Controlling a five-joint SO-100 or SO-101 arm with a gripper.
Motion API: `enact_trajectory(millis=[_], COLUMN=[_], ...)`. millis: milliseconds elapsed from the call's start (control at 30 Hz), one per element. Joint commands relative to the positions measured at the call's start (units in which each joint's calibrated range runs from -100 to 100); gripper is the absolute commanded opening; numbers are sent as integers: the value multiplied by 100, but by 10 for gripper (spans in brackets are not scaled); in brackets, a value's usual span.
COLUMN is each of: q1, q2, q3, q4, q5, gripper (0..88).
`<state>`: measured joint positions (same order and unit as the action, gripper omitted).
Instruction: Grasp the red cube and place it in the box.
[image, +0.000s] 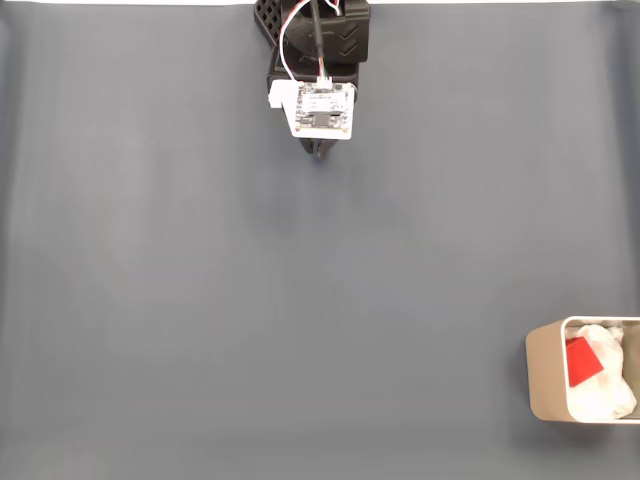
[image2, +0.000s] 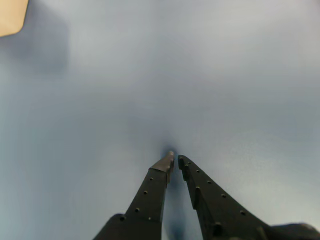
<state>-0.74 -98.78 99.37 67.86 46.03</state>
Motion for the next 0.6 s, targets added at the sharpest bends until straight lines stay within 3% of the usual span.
enact_trajectory(millis=[0, 567], q1=[-47, -25], q2=[-104, -113], q3=[45, 45], q4=[280, 788], q5=[49, 249], gripper=[0, 1])
